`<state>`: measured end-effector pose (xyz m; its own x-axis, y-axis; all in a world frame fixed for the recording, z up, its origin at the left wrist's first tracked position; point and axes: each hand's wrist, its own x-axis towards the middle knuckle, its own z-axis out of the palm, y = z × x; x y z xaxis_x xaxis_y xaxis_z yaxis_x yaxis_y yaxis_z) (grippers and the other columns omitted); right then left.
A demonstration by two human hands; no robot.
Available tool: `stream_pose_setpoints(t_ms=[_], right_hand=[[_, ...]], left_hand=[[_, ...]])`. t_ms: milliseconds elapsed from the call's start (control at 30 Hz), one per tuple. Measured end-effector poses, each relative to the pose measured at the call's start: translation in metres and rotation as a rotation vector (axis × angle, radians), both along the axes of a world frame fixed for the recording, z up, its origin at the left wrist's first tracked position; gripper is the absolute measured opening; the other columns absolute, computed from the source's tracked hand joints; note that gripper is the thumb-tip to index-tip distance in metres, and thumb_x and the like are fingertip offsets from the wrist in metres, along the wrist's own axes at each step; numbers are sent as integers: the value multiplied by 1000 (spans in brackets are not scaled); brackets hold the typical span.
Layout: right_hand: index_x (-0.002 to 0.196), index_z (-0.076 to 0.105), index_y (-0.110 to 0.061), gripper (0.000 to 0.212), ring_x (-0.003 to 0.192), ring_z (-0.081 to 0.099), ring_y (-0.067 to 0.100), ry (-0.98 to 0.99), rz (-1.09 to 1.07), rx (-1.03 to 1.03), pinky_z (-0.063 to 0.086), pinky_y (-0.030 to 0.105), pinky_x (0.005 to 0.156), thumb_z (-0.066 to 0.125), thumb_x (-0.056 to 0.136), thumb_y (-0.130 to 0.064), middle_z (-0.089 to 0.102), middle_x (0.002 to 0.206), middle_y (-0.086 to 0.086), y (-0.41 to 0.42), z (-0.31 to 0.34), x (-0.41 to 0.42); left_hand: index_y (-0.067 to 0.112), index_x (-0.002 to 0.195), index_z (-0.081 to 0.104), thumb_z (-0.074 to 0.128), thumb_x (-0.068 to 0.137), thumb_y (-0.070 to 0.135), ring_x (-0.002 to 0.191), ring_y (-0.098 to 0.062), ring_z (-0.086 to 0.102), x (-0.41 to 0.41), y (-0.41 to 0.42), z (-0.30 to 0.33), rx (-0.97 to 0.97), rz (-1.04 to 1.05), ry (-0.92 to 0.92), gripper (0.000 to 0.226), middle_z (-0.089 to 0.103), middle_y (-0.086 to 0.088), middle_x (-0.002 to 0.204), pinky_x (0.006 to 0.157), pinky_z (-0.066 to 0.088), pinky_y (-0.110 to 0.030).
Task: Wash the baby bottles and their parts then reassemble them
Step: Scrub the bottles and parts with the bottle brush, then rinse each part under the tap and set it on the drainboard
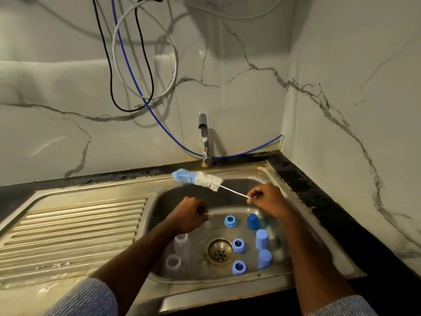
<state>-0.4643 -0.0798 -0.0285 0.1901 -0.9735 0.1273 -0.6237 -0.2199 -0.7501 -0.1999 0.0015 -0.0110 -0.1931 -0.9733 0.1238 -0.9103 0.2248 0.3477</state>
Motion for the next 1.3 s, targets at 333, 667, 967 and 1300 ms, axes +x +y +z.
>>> stream_pose_setpoints(t_ms=[333, 667, 967, 1300], right_hand=[[84, 75, -20, 7, 74, 65, 14, 35, -129, -129, 51, 23, 71, 79, 82, -14, 71, 77, 0, 35, 0, -3], [95, 75, -30, 6, 93, 66, 14, 71, -143, -296, 49, 42, 92, 73, 89, -31, 72, 97, -10, 24, 6, 33], [101, 76, -9, 21, 95, 68, 27, 135, 19, -169, 50, 29, 81, 65, 84, -2, 74, 100, 12, -48, 15, 108], [101, 77, -25, 17, 106, 65, 20, 74, -63, -90, 45, 47, 103, 78, 84, -20, 74, 105, -4, -111, 22, 140]], left_hand=[[15, 101, 72, 73, 91, 26, 88, -11, 67, -8, 20, 24, -39, -25, 13, 16, 72, 0, 97, 83, 57, -29], [22, 91, 69, 73, 90, 23, 74, -3, 63, 29, 13, 18, -36, 34, 93, 4, 65, 12, 81, 73, 54, -23], [26, 104, 69, 75, 88, 30, 97, -14, 63, 108, -22, 12, -66, 261, 109, 18, 68, 4, 104, 85, 54, -31], [28, 145, 47, 66, 93, 44, 137, -21, 43, 138, -67, -3, 125, 274, -319, 58, 49, -1, 149, 114, 34, -41]])
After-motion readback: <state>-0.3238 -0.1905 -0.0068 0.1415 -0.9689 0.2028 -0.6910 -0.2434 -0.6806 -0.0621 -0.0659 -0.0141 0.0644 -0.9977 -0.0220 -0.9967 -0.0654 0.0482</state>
